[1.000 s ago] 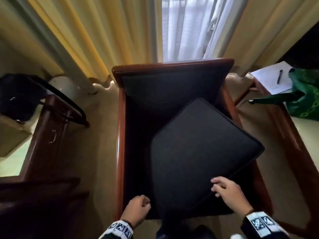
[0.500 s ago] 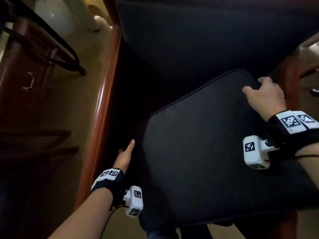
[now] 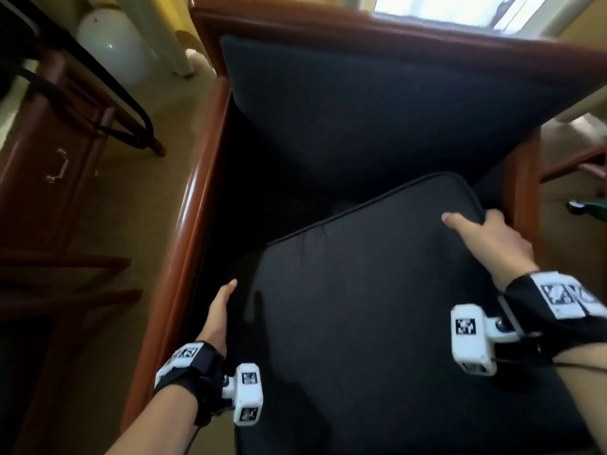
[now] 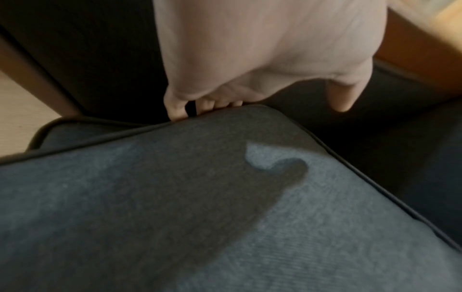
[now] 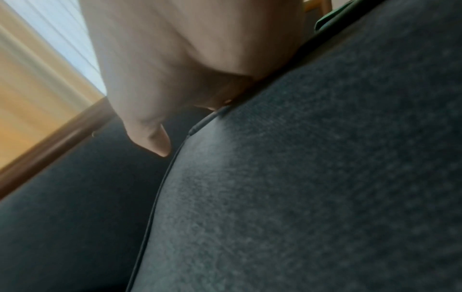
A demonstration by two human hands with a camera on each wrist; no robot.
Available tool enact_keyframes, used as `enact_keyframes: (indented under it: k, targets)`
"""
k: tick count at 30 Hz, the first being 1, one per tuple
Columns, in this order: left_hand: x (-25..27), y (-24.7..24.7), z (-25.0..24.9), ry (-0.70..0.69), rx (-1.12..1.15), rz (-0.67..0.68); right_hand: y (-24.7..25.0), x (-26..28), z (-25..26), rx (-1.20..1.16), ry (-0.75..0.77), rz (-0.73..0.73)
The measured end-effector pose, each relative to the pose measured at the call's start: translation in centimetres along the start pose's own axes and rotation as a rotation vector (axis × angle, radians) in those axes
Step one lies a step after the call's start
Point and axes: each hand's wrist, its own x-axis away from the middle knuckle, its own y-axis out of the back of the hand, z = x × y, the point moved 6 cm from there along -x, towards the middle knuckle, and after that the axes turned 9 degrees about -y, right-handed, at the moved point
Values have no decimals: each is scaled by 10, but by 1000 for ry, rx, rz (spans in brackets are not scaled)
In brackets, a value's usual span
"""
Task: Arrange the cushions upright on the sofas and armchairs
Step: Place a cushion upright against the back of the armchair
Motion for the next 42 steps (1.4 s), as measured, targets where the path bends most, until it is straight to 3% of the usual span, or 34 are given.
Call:
enact_keyframes:
  k: [4,8,11,14,19,23,27,31,33,35,38,40,42]
  targets:
    - [17,8,-14,-66,146,28,25,32,-32,-166,-24,-30]
    - [15,39,-19,-170,224,-32,58,74,-62,-358,-42,-83]
    - [105,16,-84,-331,162,4,85,109,-79,-563,-43,-122]
    - [168,5,-112,-428,155,94,111,144,-91,-736,-24,-166]
    - [231,28,-141,-581,231,40,142,211,-105,-1001,77,-277]
    - [253,58,-157,-693,239,-40,136,247,-126,-1244,122,-364]
    - [253,85,-169,-757,286,-93,96,231,-153,-1439,43,-324]
    - [250,74,-160,-779,221,35,-6,78,-244,-1506,-158,-259]
    - [235,66,-148,-726,182,62,-28,51,-263,-1497,-217,-214]
    - [213,64,-137,-652,75,54,-28,71,-252,-1445,-244,-186]
    - [174,74,-113,-524,-259,21,-23,152,-228,-1256,-327,-145]
    - [170,83,-107,-514,-501,-25,-13,187,-211,-1122,-340,-161]
    - [169,89,-105,-549,-599,-41,1,207,-197,-1037,-368,-245]
